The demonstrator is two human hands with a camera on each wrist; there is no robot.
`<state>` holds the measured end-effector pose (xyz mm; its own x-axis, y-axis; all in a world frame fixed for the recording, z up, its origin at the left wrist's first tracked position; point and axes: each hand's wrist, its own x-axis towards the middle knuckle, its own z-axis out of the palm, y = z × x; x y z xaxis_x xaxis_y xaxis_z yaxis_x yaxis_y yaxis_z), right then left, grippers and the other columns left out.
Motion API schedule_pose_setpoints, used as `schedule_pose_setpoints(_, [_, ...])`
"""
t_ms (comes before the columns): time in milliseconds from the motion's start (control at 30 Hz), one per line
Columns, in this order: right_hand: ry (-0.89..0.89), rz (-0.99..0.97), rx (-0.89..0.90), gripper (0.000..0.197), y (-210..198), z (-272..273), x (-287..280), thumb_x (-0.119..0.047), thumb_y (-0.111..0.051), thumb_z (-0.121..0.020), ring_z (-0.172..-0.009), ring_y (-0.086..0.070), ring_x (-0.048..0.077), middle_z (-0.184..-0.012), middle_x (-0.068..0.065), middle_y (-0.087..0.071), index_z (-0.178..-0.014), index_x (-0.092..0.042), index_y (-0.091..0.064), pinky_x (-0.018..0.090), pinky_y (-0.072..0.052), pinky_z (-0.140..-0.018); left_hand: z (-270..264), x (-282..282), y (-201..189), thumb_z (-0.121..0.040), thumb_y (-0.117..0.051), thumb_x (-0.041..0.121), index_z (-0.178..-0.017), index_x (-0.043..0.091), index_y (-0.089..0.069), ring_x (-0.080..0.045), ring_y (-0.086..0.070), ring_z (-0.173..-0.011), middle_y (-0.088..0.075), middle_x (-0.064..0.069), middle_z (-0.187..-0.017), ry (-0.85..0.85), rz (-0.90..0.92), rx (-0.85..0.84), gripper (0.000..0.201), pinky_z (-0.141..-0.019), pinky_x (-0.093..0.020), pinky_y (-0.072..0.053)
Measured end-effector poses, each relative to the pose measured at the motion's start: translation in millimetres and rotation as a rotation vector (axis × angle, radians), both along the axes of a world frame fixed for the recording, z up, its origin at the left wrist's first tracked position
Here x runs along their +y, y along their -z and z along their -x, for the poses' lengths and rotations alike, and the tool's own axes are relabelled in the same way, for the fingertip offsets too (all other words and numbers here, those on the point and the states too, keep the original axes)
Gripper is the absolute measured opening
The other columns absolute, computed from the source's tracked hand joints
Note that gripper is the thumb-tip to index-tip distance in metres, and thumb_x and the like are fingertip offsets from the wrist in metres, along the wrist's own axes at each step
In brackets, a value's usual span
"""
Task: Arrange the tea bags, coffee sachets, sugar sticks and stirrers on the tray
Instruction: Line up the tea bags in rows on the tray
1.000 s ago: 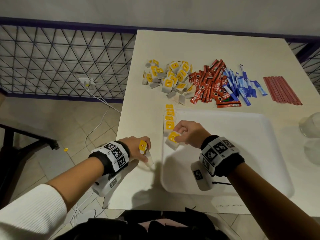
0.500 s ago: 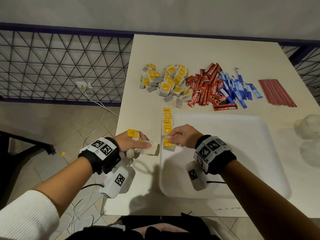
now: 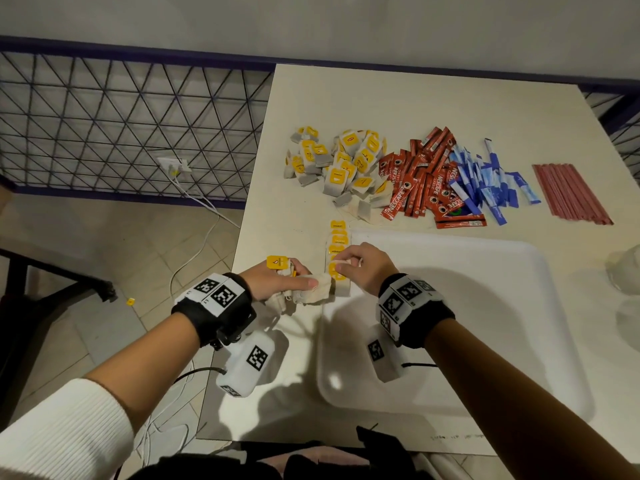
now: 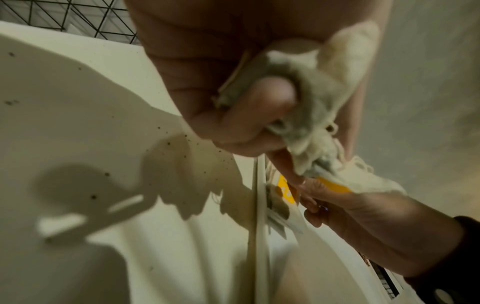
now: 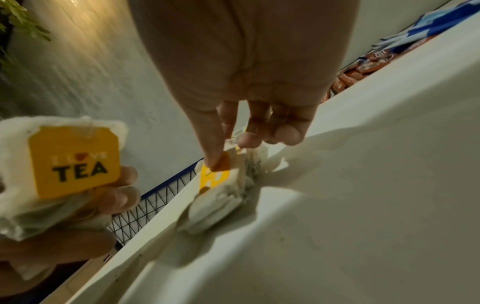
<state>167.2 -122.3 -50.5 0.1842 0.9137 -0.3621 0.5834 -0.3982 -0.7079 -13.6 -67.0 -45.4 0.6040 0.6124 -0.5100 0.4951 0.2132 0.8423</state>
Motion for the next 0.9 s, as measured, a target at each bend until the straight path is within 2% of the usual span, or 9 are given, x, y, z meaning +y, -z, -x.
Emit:
schedule_pose_setpoints(100, [-0.003, -0.05, 0.028, 0.019, 3.7, -0.1, -1.4, -0.017, -0.064, -0.085, -0.079, -0.043, 0.016, -0.071, -0.008, -0.038, -0.102, -0.01, -0.067, 0.007, -0.031, -0.062, -1.5, 1.8, -2.9, -0.085, -0.061, 0.001, -0.063, 0.013, -0.053, 0.006, -0.047, -0.044, -0.055, 0.016, -0.044, -0.007, 0.019, -0.003, 0.027, -0.051, -0.006, -0.035])
schedule_pose_setpoints(267, [0.015, -0.101, 0.082, 0.018, 7.0, -0.8, -5.1, -0.011, -0.066, -0.082, -0.07, -0.042, 0.017, -0.066, -0.004, -0.038, -0.099, -0.005, -0.066, 0.012, -0.032, -0.063, -0.6, 4.7, 1.0, -0.084, -0.065, 0.006, -0.062, 0.015, -0.054, 0.001, -0.051, -0.045, -0.057, 0.013, -0.046, -0.095, 0.093, -0.001, 0.025, -0.057, -0.019, -0.038])
schedule_pose_setpoints(367, [0.057, -0.156, 0.094, 0.018, 4.4, -1.9, -7.5, -0.009, -0.066, -0.081, -0.068, -0.041, 0.017, -0.069, -0.001, -0.041, -0.098, -0.005, -0.066, 0.011, -0.033, -0.063, -0.4, 7.3, 6.7, -0.065, -0.079, 0.021, -0.054, 0.021, -0.065, -0.011, -0.055, -0.057, -0.062, 0.007, -0.055, -0.151, 0.133, 0.002, 0.018, -0.059, -0.024, -0.043])
schedule_pose_setpoints(467, [0.078, -0.179, 0.115, 0.02, -1.8, -4.0, -10.5, -0.007, -0.066, -0.081, -0.061, -0.041, 0.007, -0.067, -0.004, -0.042, -0.101, -0.005, -0.066, 0.009, -0.033, -0.063, -0.9, 8.2, 6.2, -0.047, -0.078, 0.036, -0.055, 0.027, -0.071, -0.015, -0.058, -0.064, -0.065, 0.0, -0.067, -0.165, 0.167, -0.014, 0.014, -0.066, -0.026, -0.044])
schedule_pose_setpoints(533, [0.066, -0.155, 0.182, 0.023, -6.6, -4.6, -13.2, -0.003, -0.065, -0.081, -0.06, -0.046, 0.004, -0.066, -0.007, -0.045, -0.104, -0.005, -0.065, 0.007, -0.034, -0.067, -2.8, 7.4, 4.4, -0.066, -0.076, 0.025, -0.056, 0.023, -0.07, -0.01, -0.059, -0.061, -0.065, 0.003, -0.064, -0.171, 0.174, -0.051, 0.012, -0.064, -0.023, -0.045])
schedule_pose_setpoints(633, [-0.009, -0.16, 0.303, 0.03, -15.3, -2.2, -17.4, 0.002, -0.064, -0.079, -0.058, -0.049, -0.002, -0.069, -0.006, -0.052, -0.106, -0.012, -0.063, 0.011, -0.039, -0.074, -8.3, 4.1, 2.4, -0.087, -0.058, 0.004, -0.071, 0.012, -0.062, -0.006, -0.056, -0.043, -0.062, 0.004, -0.051, -0.227, 0.263, -0.106, 0.019, -0.043, -0.014, -0.043])
schedule_pose_setpoints(733, [-0.039, -0.17, 0.358, 0.032, -25.2, 2.4, -20.2, -0.002, -0.068, -0.079, -0.053, -0.044, 0.002, -0.073, -0.007, -0.052, -0.104, -0.022, -0.062, 0.01, -0.037, -0.065, -13.8, 0.1, -3.1, -0.089, -0.055, 0.003, -0.072, 0.01, -0.06, -0.007, -0.056, -0.041, -0.062, 0.001, -0.052, -0.26, 0.326, -0.15, 0.019, -0.038, -0.013, -0.042])
schedule_pose_setpoints(833, [-0.019, -0.243, 0.325, 0.016, -31.6, 4.5, -22.4, -0.007, -0.071, -0.078, -0.058, -0.05, -0.005, -0.075, -0.011, -0.056, -0.094, -0.011, -0.07, 0.008, -0.038, -0.065, -17.7, -0.8, -6.1, -0.085, -0.061, 0.01, -0.062, 0.016, -0.07, -0.009, -0.056, -0.045, -0.063, -0.001, -0.055, -0.195, 0.358, -0.191, 0.025, -0.044, -0.017, -0.046])
schedule_pose_setpoints(900, [-0.005, -0.257, 0.292, 0.008, -34.3, 4.0, -23.7, -0.011, -0.072, -0.078, -0.065, -0.051, -0.001, -0.078, -0.011, -0.056, -0.086, -0.007, -0.07, 0.01, -0.039, -0.068, -18.5, -1.3, -5.9, -0.081, -0.065, 0.015, -0.065, 0.019, -0.074, -0.009, -0.055, -0.044, -0.063, -0.002, -0.059, -0.165, 0.331, -0.179, 0.019, -0.044, -0.017, -0.045])
